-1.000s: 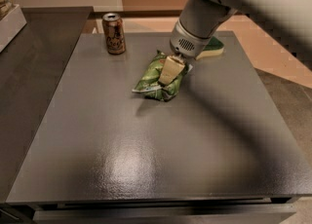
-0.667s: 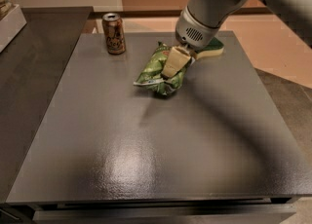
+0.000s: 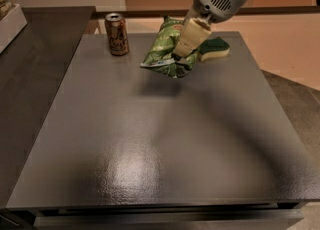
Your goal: Pick green jalapeno chip bag
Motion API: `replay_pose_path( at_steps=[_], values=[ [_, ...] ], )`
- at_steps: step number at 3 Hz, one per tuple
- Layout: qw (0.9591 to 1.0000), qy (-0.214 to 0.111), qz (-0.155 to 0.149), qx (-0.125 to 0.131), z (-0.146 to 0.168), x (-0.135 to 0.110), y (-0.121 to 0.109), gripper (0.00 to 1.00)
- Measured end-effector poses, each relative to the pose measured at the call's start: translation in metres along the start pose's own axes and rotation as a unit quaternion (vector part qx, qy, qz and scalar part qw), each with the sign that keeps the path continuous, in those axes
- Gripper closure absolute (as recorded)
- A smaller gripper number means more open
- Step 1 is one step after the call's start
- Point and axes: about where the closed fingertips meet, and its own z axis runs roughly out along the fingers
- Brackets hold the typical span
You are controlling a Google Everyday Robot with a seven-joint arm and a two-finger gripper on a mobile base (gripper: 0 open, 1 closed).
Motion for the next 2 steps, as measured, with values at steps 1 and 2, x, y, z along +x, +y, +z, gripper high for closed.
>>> replay_pose_path(
  at_steps=[1,2],
  values=[
    [0.9994,-0.022,-0.024,0.009,-0.0289,-0.012,0.0022,1.0],
    [0.9994,-0.022,-0.024,0.009,-0.0289,-0.0121,0.0022,1.0]
  ],
)
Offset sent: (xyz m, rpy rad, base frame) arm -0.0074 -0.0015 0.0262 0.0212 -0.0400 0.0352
